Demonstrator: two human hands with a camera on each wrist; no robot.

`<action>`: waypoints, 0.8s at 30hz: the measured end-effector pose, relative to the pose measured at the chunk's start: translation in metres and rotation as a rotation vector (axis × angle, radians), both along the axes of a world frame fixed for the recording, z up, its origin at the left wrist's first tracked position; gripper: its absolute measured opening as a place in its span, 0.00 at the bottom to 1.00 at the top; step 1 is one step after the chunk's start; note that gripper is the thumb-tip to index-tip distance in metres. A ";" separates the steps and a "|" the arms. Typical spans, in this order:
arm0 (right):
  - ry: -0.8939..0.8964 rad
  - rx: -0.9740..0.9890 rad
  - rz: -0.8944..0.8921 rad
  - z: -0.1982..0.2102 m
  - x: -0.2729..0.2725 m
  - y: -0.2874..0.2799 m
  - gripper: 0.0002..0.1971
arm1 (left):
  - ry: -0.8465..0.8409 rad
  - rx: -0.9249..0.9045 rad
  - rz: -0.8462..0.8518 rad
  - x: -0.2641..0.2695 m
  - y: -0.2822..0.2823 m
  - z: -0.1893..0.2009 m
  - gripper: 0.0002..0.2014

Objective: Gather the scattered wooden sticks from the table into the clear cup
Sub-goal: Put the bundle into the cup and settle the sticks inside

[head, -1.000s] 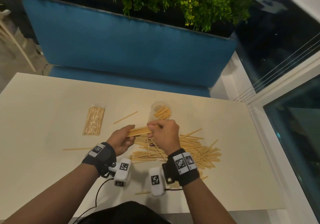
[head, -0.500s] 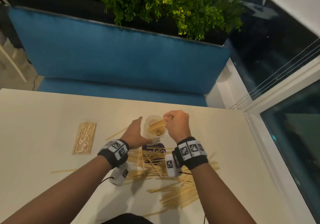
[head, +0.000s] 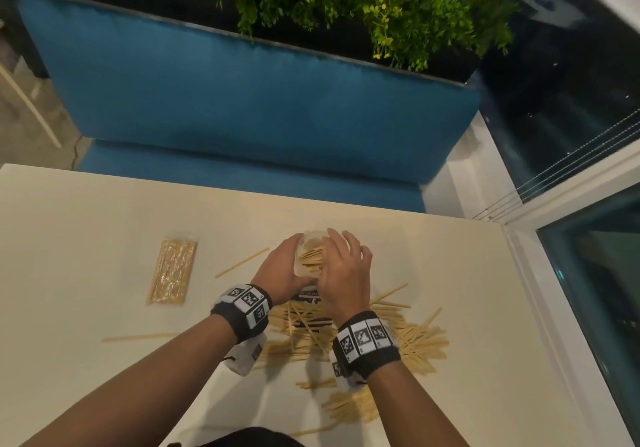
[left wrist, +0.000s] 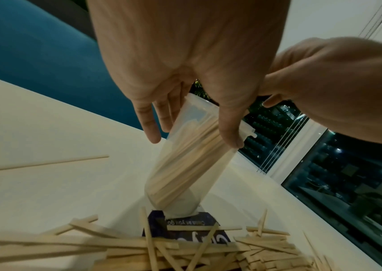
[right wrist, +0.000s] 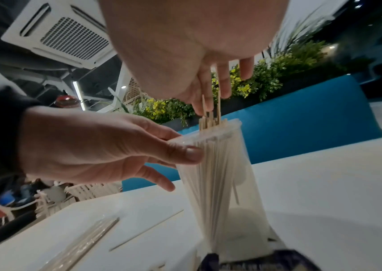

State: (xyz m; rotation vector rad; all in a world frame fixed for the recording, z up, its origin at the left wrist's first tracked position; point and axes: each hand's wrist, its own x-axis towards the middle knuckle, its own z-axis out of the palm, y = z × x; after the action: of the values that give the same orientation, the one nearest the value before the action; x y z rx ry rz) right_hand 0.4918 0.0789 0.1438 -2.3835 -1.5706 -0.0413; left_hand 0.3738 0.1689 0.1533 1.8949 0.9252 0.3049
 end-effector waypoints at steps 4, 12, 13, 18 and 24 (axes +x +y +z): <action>0.112 -0.207 0.003 -0.012 -0.021 -0.012 0.32 | -0.031 -0.005 0.000 0.001 -0.002 0.003 0.31; 0.210 -0.188 -0.078 -0.017 -0.036 -0.016 0.33 | -0.030 -0.020 0.013 0.000 -0.002 0.003 0.28; 0.237 -0.158 -0.098 -0.015 -0.036 -0.015 0.34 | -0.030 -0.024 0.015 0.000 -0.002 0.004 0.27; 0.182 -0.174 -0.086 -0.012 -0.034 -0.013 0.32 | -0.043 -0.018 0.010 0.000 -0.003 0.005 0.26; -0.011 -0.233 -0.026 -0.004 -0.019 0.011 0.28 | -0.043 0.009 0.013 0.000 -0.003 0.001 0.26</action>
State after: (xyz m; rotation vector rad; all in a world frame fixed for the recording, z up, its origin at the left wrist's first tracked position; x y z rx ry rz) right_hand 0.4732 0.0898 0.1397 -2.5829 -1.6288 0.1309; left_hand 0.3736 0.1658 0.1546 1.8841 0.9092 0.3574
